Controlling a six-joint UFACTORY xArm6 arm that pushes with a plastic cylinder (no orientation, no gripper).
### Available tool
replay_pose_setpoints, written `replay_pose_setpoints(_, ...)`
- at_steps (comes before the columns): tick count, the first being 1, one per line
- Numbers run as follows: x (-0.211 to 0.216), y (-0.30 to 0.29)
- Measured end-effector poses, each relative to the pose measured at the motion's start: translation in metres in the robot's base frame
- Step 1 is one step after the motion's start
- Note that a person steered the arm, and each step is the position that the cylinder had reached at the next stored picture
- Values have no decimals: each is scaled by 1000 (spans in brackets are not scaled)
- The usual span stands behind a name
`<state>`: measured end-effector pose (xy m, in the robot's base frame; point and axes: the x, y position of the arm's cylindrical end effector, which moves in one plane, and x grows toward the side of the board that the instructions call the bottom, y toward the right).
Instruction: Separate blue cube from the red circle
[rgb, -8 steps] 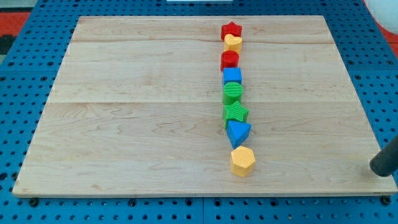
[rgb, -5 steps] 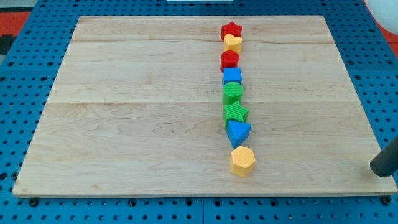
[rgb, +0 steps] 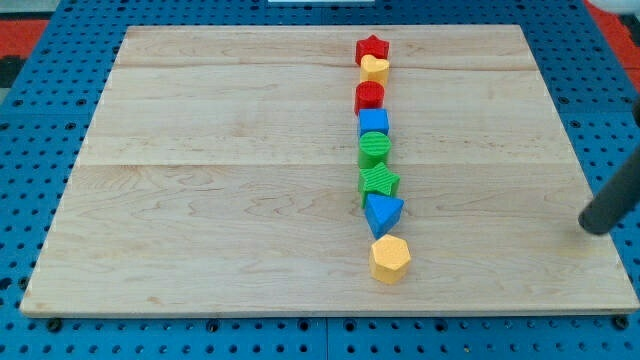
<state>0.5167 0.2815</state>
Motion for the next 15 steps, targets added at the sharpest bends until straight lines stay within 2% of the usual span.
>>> replay_pose_setpoints(1,-57,-17)
replay_pose_setpoints(2,-106,-65)
replay_pose_setpoints(3,-126,-111)
replay_pose_setpoints(4,-125,-160)
replay_pose_setpoints(5,-106,-176)
replay_pose_setpoints(6,-106,-176)
replay_pose_setpoints(9,-108,-315)
replay_pose_setpoints(10,-91,-223)
replay_pose_setpoints(11,-119,-210)
replay_pose_setpoints(12,-151,-275)
replay_pose_setpoints(13,-157,-362)
replay_pose_setpoints(14,-158,-398)
replay_pose_setpoints(15,-135,-376)
